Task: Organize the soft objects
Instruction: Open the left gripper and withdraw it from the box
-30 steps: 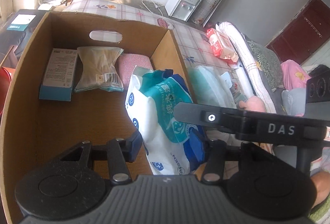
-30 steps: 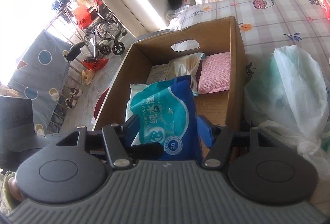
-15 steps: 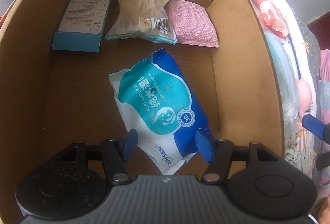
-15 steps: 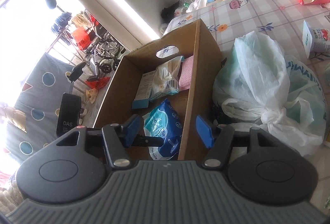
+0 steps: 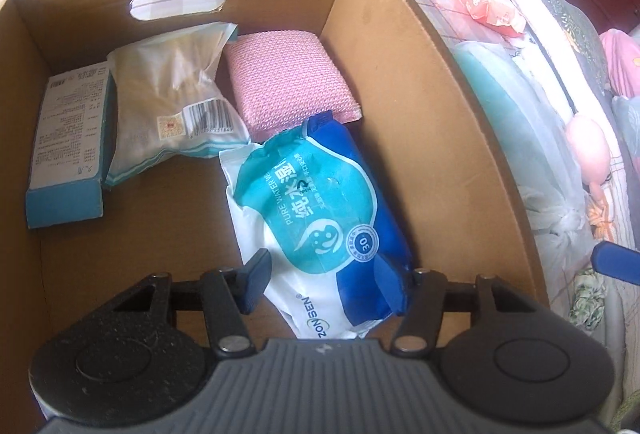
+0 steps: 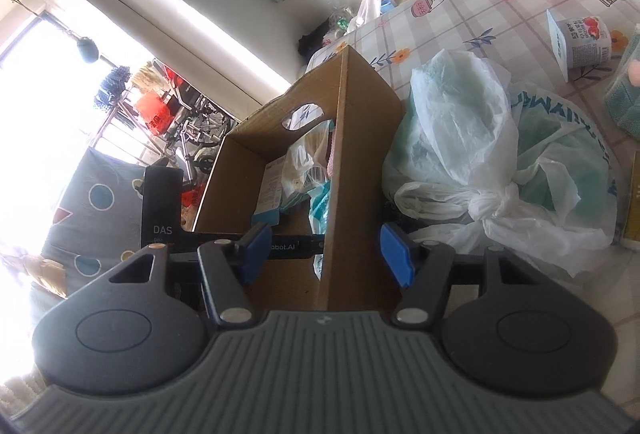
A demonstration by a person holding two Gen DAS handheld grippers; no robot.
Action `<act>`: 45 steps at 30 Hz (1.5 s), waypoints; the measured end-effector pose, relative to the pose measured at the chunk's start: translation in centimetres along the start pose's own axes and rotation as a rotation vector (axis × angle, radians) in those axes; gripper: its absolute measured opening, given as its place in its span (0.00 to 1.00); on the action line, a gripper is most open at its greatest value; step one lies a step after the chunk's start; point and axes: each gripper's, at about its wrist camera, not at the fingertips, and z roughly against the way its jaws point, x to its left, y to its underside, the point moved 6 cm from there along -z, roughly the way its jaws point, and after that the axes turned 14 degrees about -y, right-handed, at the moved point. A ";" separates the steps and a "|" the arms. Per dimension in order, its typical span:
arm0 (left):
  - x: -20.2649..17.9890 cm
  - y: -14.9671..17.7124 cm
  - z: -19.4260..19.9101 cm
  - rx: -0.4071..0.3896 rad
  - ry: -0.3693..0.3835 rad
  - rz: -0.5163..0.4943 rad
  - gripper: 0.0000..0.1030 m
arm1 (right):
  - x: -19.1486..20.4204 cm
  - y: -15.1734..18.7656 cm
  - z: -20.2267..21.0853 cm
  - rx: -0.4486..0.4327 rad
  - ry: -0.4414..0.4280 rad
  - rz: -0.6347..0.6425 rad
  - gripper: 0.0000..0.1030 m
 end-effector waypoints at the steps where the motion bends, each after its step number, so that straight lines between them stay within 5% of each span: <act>1: -0.3 -0.3 0.0 -0.012 -0.006 -0.024 0.56 | -0.2 -0.1 0.2 -0.006 0.003 -0.003 0.59; 4: -0.9 -1.1 -0.1 -0.026 -0.015 -0.076 0.57 | -0.9 -0.2 0.7 -0.018 0.008 -0.013 0.59; 10: -0.7 -1.8 -0.4 0.007 -0.012 -0.028 0.57 | -2.1 -0.2 1.4 -0.033 0.014 -0.028 0.59; 15: 0.3 -1.0 1.2 0.023 -0.010 0.046 0.70 | -2.2 0.4 2.7 -0.054 0.037 0.000 0.59; 26: 0.7 1.2 11.1 -0.224 -0.048 0.181 0.77 | -2.6 1.8 7.2 -0.144 0.150 0.086 0.60; 35: -7.2 5.2 17.9 -0.448 0.053 0.158 0.81 | -3.1 4.0 11.9 -0.197 0.244 0.166 0.60; 45: -17.1 6.1 16.8 -0.472 0.150 0.020 0.81 | -5.7 6.3 18.5 -0.242 0.444 0.254 0.60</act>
